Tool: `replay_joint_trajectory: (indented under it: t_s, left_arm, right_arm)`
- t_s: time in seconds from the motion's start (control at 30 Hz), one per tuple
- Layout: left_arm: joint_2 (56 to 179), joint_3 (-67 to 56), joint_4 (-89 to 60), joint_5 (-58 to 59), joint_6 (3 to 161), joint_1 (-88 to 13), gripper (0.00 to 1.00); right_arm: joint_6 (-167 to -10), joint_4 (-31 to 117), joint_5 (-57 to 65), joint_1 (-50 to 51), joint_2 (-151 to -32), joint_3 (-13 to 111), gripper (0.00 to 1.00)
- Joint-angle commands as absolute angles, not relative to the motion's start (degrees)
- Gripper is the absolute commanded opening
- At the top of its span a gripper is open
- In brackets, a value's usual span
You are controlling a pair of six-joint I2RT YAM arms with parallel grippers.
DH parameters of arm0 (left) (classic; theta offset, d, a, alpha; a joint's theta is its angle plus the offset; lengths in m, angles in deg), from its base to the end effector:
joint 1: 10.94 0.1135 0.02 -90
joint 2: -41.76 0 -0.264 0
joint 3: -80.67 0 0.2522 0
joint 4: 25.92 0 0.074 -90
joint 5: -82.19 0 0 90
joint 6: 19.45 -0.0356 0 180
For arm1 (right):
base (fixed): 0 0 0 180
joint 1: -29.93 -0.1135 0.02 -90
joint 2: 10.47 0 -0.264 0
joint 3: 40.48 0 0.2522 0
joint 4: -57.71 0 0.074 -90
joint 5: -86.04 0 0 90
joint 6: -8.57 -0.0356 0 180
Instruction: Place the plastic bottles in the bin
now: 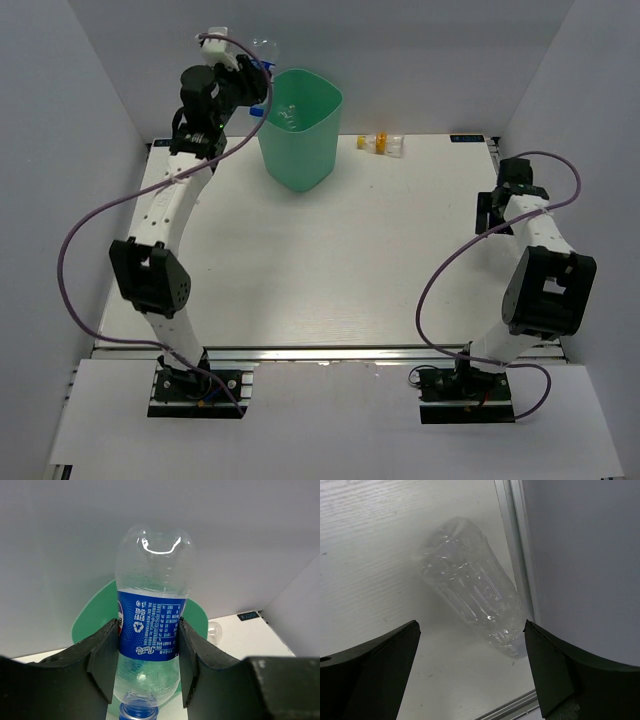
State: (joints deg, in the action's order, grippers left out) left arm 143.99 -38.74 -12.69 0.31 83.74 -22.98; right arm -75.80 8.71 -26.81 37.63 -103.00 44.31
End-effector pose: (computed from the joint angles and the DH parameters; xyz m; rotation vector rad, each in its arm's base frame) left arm 0.4154 -0.0937 0.4535 0.1000 1.5165 -0.4596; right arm 0.3352 -0.0593 0.2540 0.1998 2.5452 -0.5999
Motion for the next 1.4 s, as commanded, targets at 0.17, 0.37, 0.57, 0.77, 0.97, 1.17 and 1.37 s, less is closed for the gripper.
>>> replay_joint_trajectory:
  t_s: [0.17,0.37,0.57,0.77,0.97,1.17,1.37]
  left_arm:
    - [158.82,-53.32,-10.57,-2.63,86.63,-24.74,0.13]
    - [162.78,-56.75,-11.72,-1.49,86.73,-25.71,0.33]
    - [163.57,-57.81,-11.72,0.97,86.20,-25.80,0.50]
    - [162.17,-58.33,-11.72,1.41,86.28,-25.80,0.98]
    - [158.57,-57.98,-11.72,1.15,87.60,-25.88,0.98]
    - [147.86,-49.66,-7.76,-10.22,85.50,-25.80,0.98]
    - [125.30,-17.09,-16.99,-23.09,84.97,-25.71,0.98]
  right_arm:
    - [-68.34,16.52,-13.63,44.60,-108.20,42.37,0.89]
    - [-68.16,16.88,-12.40,48.38,-112.51,42.54,0.89]
    - [-68.33,17.06,-12.93,49.35,-114.62,42.54,0.89]
    - [-71.92,14.78,-14.95,50.41,-116.37,43.94,0.88]
    - [-74.66,12.31,-6.35,50.41,-116.12,43.60,0.60]
    - [-77.30,15.91,9.28,50.15,-109.10,43.86,0.27]
    - [-78.00,21.36,19.42,42.70,-99.42,46.30,0.32]
